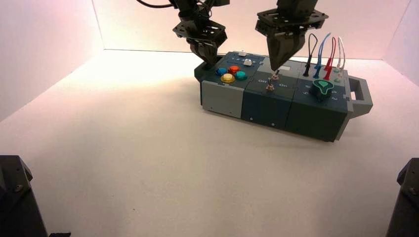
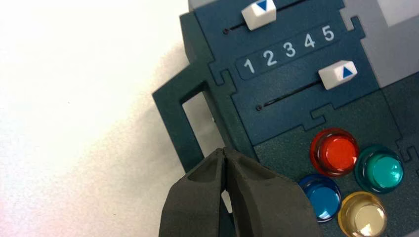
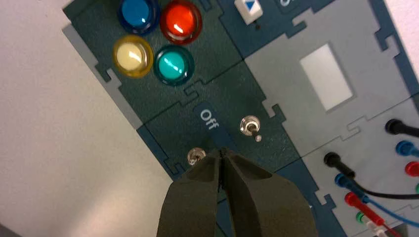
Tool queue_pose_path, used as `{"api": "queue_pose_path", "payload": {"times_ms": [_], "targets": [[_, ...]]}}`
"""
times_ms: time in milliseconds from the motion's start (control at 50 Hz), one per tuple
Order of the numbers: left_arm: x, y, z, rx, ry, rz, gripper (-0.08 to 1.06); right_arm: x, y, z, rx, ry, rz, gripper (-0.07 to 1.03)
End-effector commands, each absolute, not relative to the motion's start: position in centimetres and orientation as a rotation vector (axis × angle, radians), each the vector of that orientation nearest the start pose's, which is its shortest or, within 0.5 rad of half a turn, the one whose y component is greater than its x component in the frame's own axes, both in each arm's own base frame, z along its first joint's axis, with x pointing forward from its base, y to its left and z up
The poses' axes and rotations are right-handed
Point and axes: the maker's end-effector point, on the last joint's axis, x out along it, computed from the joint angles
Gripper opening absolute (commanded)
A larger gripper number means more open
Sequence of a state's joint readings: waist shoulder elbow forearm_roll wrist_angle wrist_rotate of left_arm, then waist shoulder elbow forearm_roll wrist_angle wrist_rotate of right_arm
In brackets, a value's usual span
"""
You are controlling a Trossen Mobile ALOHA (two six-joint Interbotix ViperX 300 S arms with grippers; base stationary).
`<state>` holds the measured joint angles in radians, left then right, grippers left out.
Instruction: Flip the bottom switch on with the right gripper.
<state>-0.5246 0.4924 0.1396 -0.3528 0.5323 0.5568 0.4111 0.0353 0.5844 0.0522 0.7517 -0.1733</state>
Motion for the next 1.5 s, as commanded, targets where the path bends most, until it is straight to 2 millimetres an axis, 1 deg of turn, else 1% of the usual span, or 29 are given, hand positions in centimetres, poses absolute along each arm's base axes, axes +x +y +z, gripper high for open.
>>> {"api": "queue_pose_path", "payload": {"times_ms": [20, 80, 120, 180, 240, 340, 620, 900, 1160, 1500], "targets": [[43.9, -28.3, 5.3, 0.408, 0.996, -0.757, -0.03, 33.0, 15.6, 9.4, -0.371, 1.271, 0.482, -0.02], [43.9, -28.3, 5.3, 0.408, 0.996, -0.757, -0.03, 33.0, 15.8, 9.3, -0.374, 1.273, 0.486, -0.02], [44.0, -28.2, 5.3, 0.408, 0.995, -0.756, -0.03, 32.9, 16.3, 9.0, -0.385, 1.277, 0.5, -0.02], [44.0, -28.2, 5.3, 0.407, 0.995, -0.754, -0.03, 32.9, 16.3, 9.0, -0.386, 1.277, 0.501, -0.02], [44.0, -28.2, 5.3, 0.407, 0.995, -0.754, -0.03, 32.6, 17.2, 8.6, -0.398, 1.286, 0.52, -0.02], [44.0, -28.2, 5.2, 0.405, 0.997, -0.754, -0.03, 32.6, 17.5, 8.5, -0.391, 1.295, 0.525, -0.02], [44.1, -28.1, 5.3, 0.404, 0.996, -0.753, -0.03, 32.3, 17.4, 8.1, -0.388, 1.31, 0.524, -0.02], [44.1, -28.1, 5.1, 0.405, 0.999, -0.753, -0.03, 31.5, 17.0, 6.9, -0.395, 1.356, 0.519, -0.02], [44.0, -28.1, 5.0, 0.405, 1.001, -0.753, -0.03, 31.2, 16.8, 6.6, -0.4, 1.374, 0.519, -0.02], [44.0, -28.1, 4.8, 0.404, 1.004, -0.752, -0.03, 30.3, 16.1, 6.0, -0.415, 1.411, 0.514, -0.02]]}}
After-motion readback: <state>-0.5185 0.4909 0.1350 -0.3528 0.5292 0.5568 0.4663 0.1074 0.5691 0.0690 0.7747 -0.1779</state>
